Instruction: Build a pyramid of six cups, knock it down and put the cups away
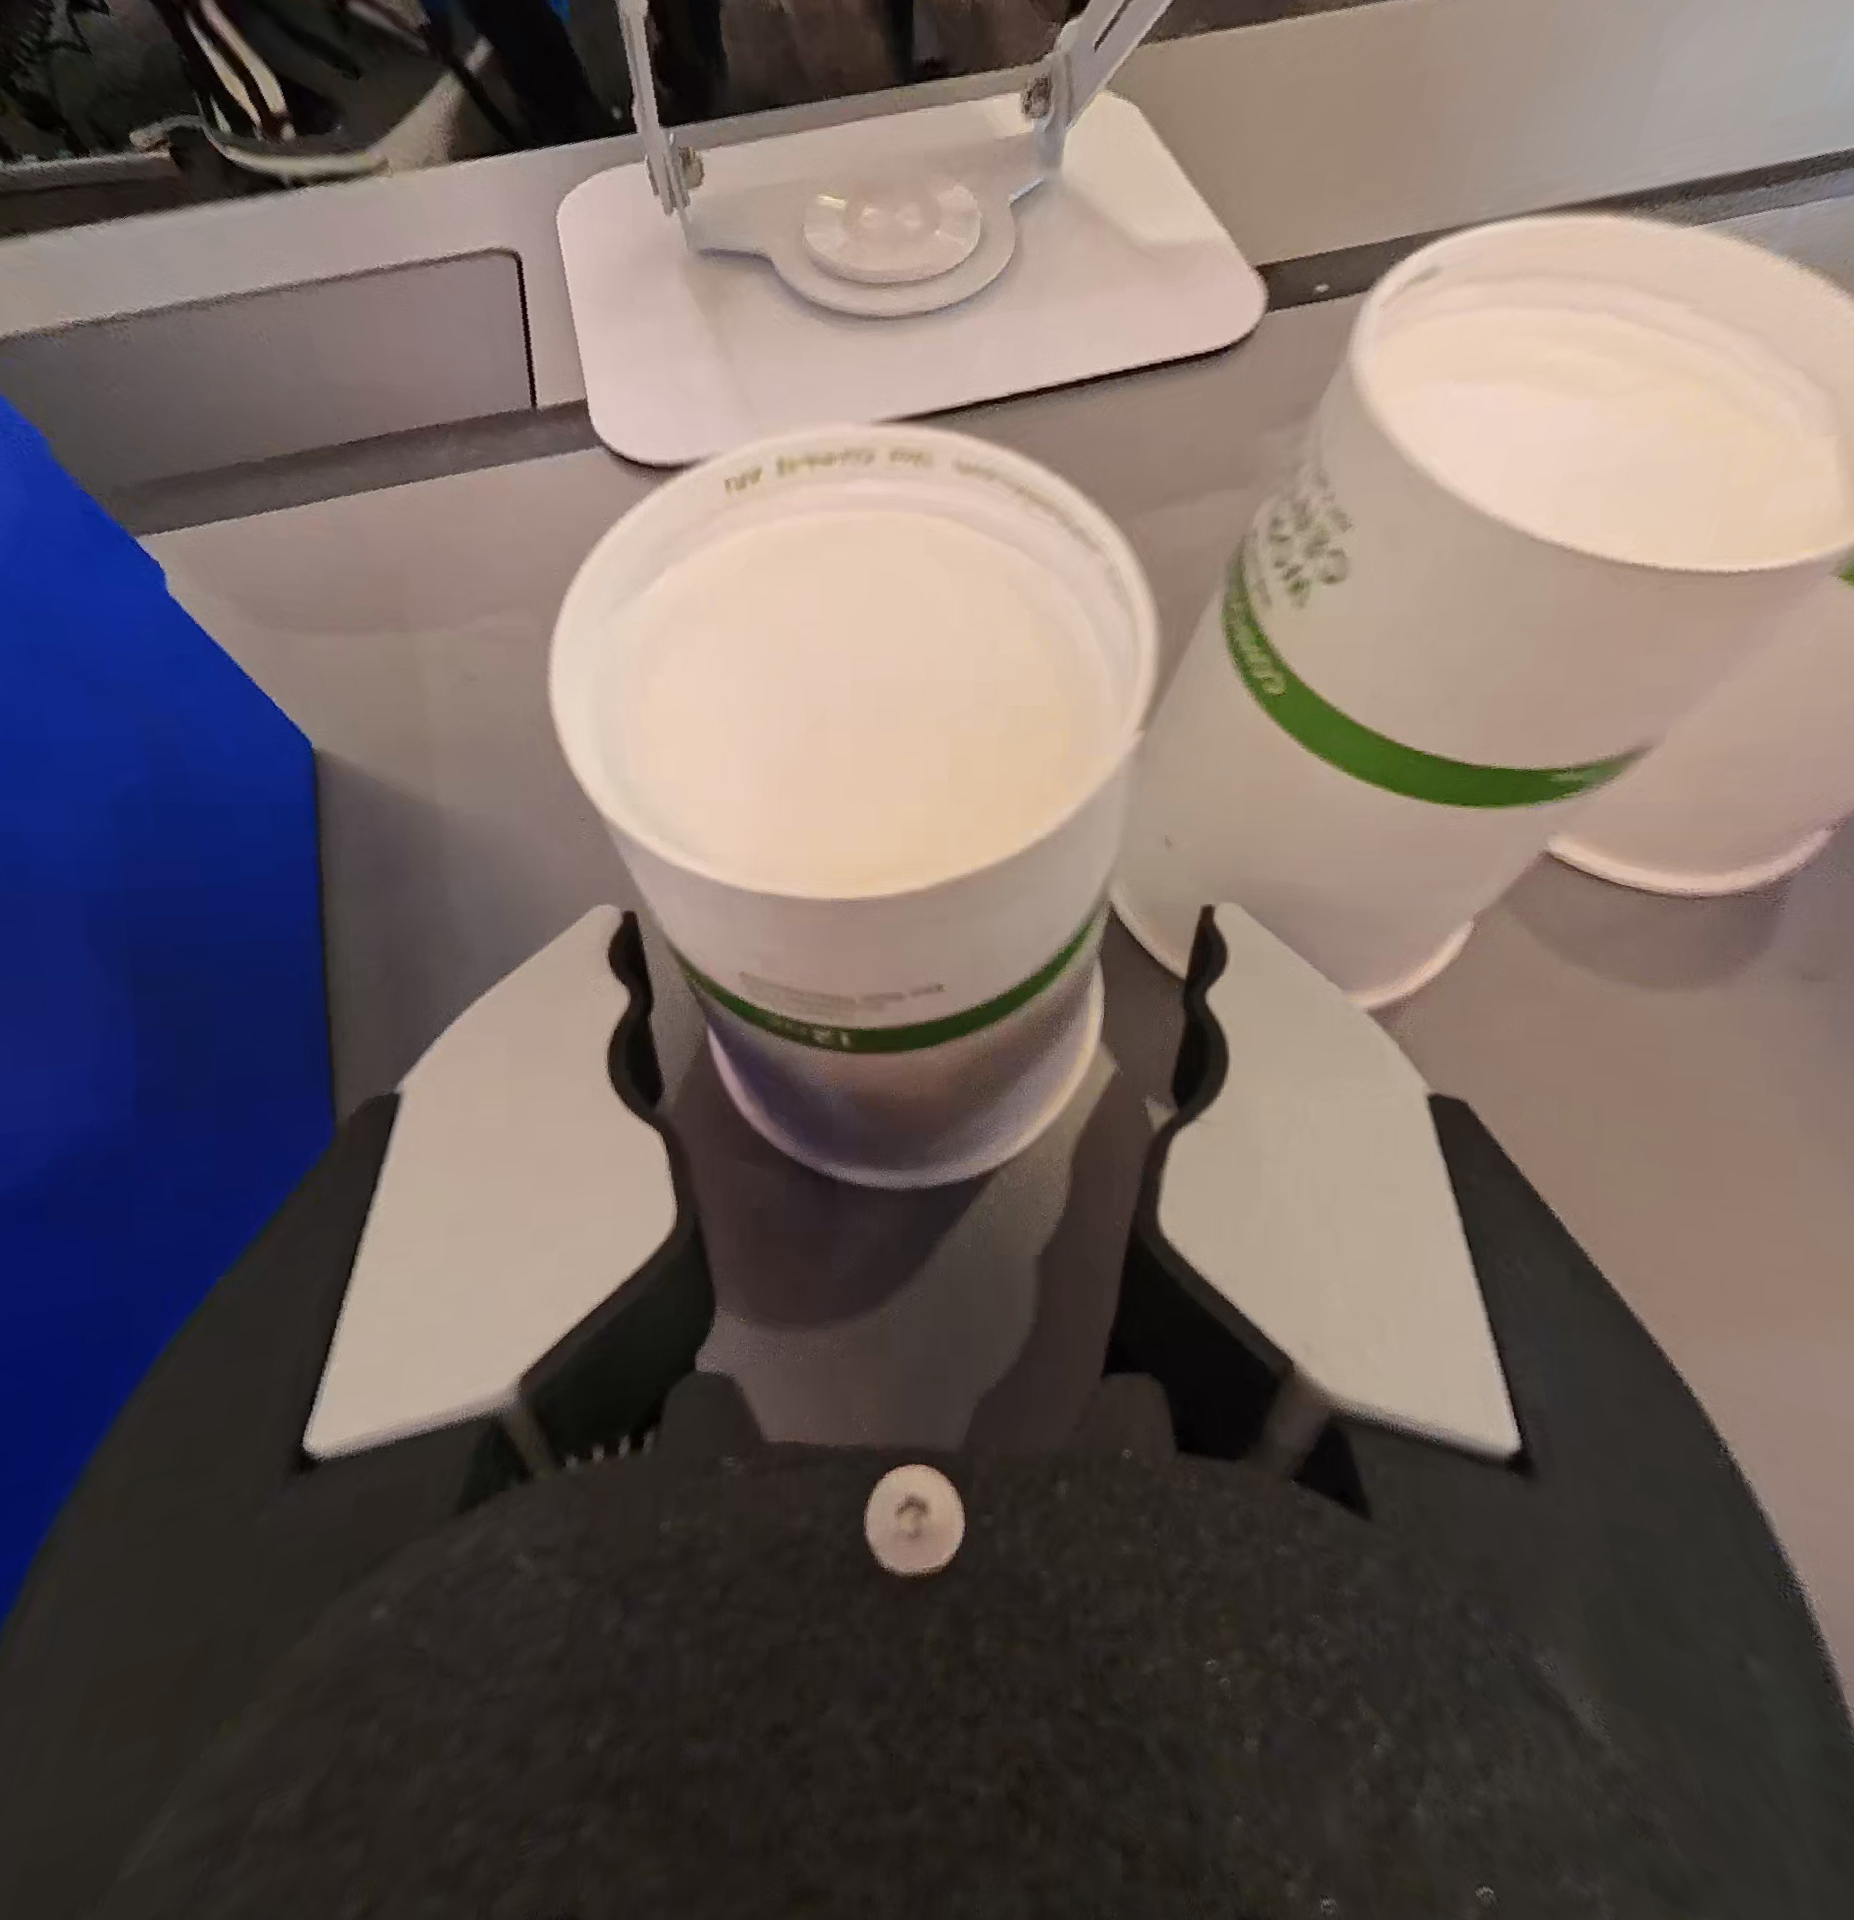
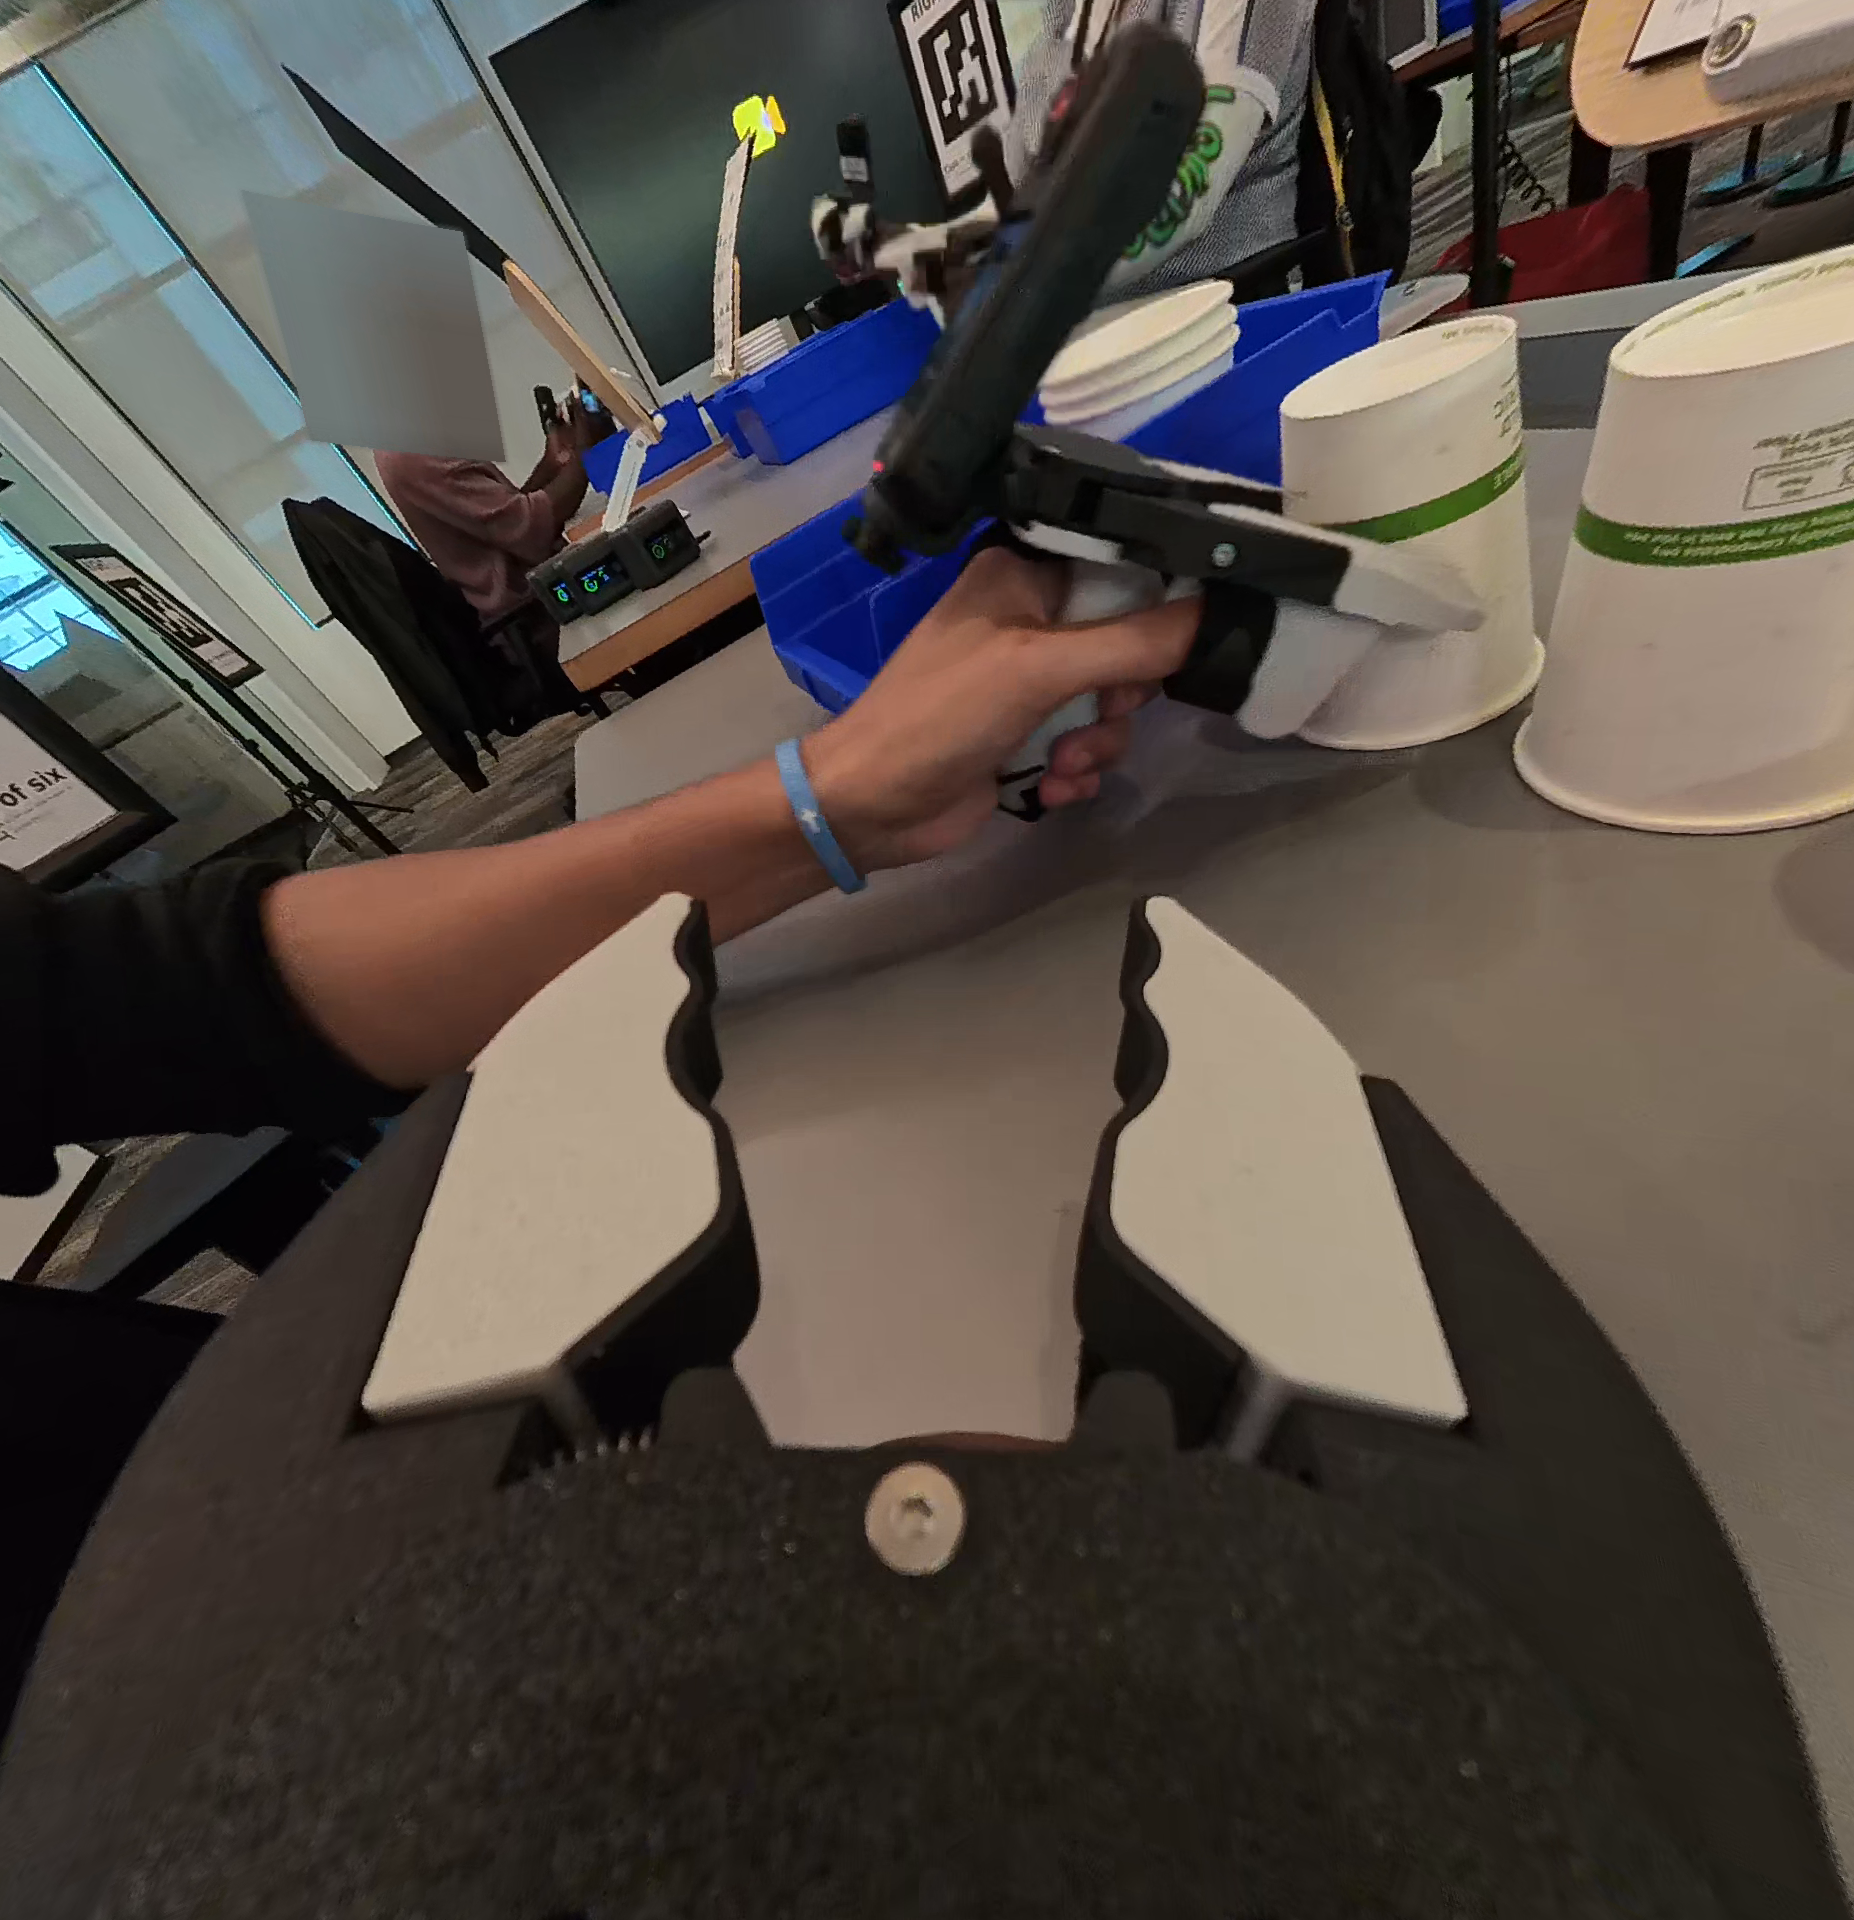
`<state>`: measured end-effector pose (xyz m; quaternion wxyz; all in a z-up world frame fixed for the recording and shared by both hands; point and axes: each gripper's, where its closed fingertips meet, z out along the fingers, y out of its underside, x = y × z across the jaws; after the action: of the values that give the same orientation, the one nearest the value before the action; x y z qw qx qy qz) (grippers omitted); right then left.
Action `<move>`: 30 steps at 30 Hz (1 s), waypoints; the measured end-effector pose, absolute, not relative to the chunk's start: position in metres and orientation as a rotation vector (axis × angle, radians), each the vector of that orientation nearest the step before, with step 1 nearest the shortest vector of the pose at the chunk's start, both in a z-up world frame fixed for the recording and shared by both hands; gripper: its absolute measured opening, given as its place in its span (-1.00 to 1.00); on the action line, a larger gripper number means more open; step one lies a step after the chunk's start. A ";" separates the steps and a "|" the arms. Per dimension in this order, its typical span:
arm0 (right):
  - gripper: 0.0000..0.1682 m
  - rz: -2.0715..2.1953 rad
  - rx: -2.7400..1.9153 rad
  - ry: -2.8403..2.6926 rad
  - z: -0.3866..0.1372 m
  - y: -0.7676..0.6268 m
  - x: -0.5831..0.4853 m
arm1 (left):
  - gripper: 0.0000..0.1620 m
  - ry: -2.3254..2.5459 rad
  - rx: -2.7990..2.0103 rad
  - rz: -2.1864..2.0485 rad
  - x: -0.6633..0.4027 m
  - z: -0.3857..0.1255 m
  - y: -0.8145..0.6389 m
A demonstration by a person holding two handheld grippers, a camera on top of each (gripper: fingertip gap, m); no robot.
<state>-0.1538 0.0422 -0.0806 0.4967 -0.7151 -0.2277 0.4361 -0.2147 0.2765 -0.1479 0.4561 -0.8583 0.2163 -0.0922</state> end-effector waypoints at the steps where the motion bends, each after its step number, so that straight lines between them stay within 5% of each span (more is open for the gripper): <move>1: -0.11 1.054 -1.730 -0.549 -0.080 0.043 -0.153 | 0.19 0.566 -2.099 -0.215 -0.215 -0.140 0.270; 5: -0.12 1.065 -1.726 -0.532 -0.078 0.044 -0.148 | 0.14 0.737 -2.059 -0.320 -0.207 -0.101 0.217; 10: -0.12 1.085 -1.731 -0.533 -0.079 0.045 -0.147 | -0.32 1.084 -1.998 -0.752 -0.216 -0.030 0.132; 12: -0.13 1.095 -1.737 -0.537 -0.080 0.045 -0.148 | -0.31 1.188 -1.958 -0.689 -0.246 -0.006 0.142; 14: -0.14 1.104 -1.744 -0.548 -0.082 0.044 -0.150 | -0.55 1.336 -1.929 -0.534 -0.280 0.005 0.168; 18: -0.16 1.087 -1.760 -0.576 -0.087 0.042 -0.153 | -0.57 1.590 -1.995 -0.148 -0.341 -0.007 0.232; 30: -0.17 1.081 -1.774 -0.580 -0.091 0.042 -0.152 | -0.64 1.772 -2.252 -0.033 -0.370 -0.067 0.287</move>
<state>-0.1520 0.0417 -0.0912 0.4726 -0.7249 -0.2371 0.4415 -0.3699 0.2868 -0.0668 0.1378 -0.7783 0.6124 -0.0115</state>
